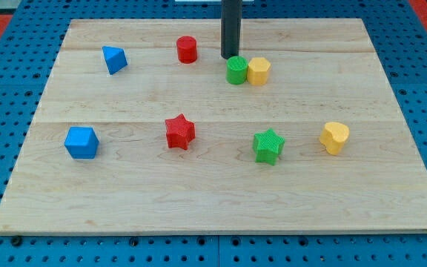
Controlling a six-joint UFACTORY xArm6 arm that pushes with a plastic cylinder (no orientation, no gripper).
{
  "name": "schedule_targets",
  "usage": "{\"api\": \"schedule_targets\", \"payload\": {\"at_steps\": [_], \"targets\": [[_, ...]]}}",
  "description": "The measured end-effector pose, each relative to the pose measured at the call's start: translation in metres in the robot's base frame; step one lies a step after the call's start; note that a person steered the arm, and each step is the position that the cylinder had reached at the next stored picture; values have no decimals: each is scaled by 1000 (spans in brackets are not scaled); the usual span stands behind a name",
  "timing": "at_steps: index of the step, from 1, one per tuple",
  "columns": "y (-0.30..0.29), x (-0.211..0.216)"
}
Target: Push the heart to the bottom right of the hexagon
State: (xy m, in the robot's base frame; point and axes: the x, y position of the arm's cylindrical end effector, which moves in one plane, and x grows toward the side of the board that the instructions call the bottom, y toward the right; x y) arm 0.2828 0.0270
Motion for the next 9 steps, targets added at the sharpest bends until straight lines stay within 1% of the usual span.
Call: {"api": "schedule_targets", "payload": {"at_steps": [1, 2, 3, 4, 5, 6, 7, 8, 9], "targets": [[1, 1], [40, -7], [118, -2], [180, 56], [218, 137], [220, 199], [216, 239], [183, 247], [150, 230]]}}
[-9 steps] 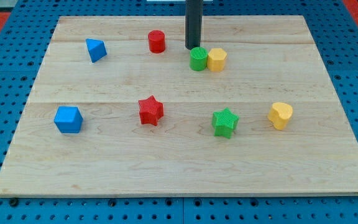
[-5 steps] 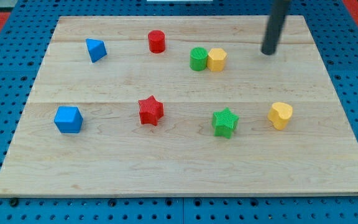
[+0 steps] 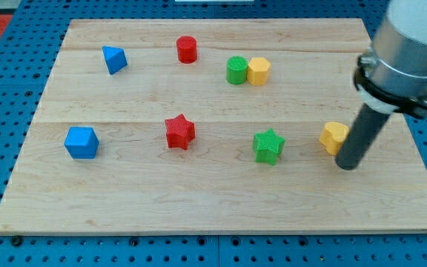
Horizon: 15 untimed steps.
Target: Push the heart to the bottom right of the hexagon
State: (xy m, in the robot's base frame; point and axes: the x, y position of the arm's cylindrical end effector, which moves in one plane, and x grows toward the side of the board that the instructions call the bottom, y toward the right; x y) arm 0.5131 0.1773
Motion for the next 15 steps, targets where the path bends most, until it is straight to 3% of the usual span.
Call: {"api": "schedule_targets", "payload": {"at_steps": [2, 5, 8, 15], "targets": [[9, -96], [13, -127], [31, -93], [-39, -124]]}}
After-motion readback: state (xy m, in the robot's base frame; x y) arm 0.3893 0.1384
